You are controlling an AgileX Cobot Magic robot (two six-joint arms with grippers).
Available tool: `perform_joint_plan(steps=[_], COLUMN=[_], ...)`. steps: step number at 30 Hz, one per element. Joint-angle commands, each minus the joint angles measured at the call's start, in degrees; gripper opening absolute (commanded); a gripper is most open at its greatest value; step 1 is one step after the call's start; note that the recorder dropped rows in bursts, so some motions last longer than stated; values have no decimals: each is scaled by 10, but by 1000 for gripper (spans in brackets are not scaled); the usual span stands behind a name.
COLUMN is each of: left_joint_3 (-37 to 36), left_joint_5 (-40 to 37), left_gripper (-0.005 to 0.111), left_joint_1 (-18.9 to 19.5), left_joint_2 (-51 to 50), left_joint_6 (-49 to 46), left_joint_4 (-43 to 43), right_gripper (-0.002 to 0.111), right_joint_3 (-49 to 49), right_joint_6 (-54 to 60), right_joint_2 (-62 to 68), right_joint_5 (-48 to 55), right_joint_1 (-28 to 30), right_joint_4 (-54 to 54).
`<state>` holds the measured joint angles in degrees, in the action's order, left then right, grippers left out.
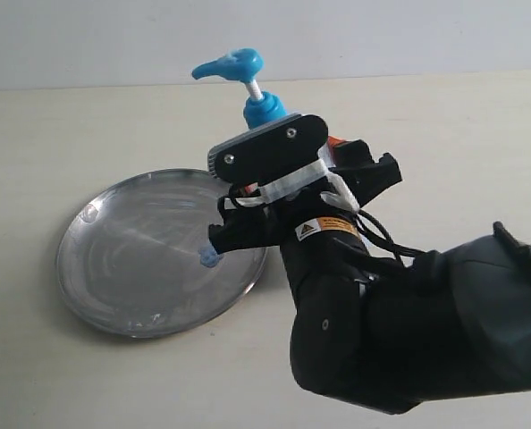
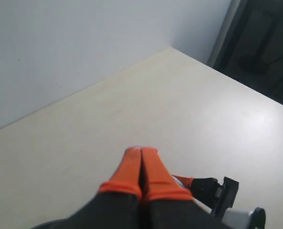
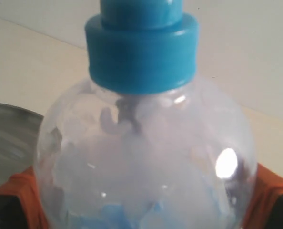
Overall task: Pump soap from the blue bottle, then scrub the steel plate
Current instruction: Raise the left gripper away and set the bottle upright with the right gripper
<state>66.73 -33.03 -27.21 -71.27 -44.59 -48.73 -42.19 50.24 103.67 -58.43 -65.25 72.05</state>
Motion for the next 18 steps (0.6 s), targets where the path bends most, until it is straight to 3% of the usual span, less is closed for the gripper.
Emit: perform_joint_plan(steps=[1,9,14,18], left_joint_3=[4,-1,-53,-102], left_joint_5=[2,-11,4,38], left_gripper=[0,0,0,0], left_joint_1=[19,58,89,91], left_joint_2=[18,41,71,103], left_joint_6=[24,41,42,42], left_joint_4=[8,9,10,15], right_gripper=[0,0,0,0], right_joint_3=[39,101,147,186], right_joint_6=[-64,-138,-212,-289], right_joint_2=[-44,-104,-131,-137], right_joint_5=[-63,-20,22,12], right_joint_1=[6,44,83,111], right_joint_4=[-42,-95,-184,-246])
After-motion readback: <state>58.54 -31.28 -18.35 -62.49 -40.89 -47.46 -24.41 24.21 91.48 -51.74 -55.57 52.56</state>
